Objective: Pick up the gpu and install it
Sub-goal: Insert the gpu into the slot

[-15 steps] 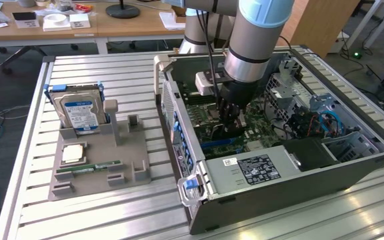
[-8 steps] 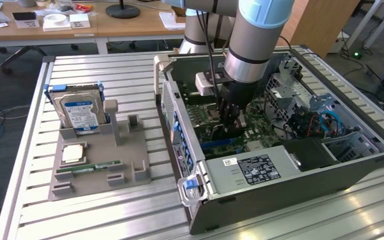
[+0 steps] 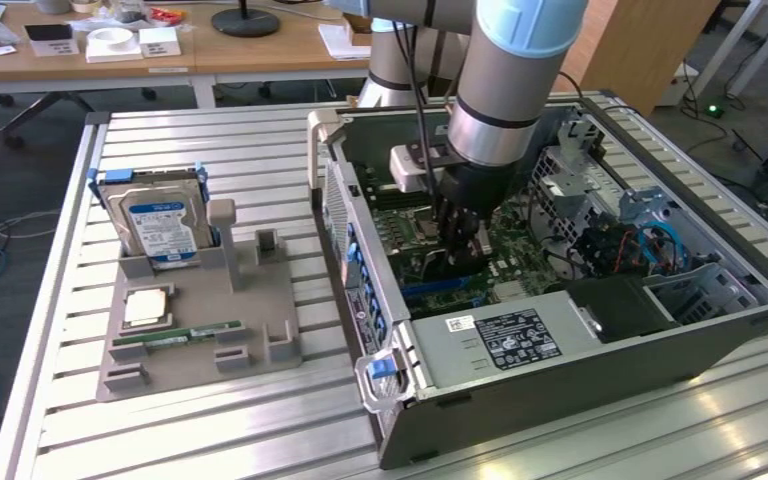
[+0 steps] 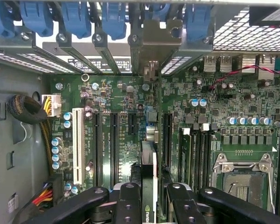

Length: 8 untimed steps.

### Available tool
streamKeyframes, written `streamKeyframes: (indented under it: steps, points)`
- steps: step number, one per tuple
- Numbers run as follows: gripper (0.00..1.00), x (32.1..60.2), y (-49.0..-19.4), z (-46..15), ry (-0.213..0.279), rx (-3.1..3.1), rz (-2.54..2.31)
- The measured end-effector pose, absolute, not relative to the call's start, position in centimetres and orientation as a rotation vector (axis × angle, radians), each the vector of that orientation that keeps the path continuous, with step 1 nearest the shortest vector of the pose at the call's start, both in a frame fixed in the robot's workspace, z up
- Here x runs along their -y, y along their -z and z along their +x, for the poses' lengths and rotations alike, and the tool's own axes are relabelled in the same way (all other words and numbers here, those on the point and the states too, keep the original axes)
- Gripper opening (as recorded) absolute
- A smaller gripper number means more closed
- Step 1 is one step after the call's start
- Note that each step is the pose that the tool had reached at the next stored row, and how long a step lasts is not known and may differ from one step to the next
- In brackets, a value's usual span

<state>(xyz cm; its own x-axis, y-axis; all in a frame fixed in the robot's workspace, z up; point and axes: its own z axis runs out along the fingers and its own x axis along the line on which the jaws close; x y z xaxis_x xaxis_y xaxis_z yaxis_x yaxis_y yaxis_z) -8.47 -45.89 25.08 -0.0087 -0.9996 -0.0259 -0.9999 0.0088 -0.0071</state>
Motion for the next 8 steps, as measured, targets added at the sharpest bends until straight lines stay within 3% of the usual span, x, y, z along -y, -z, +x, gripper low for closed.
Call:
streamKeyframes:
  steps: [8]
  points:
    - [0.26, 45.89, -24.98, -8.50, -0.021, -2.215, -2.195]
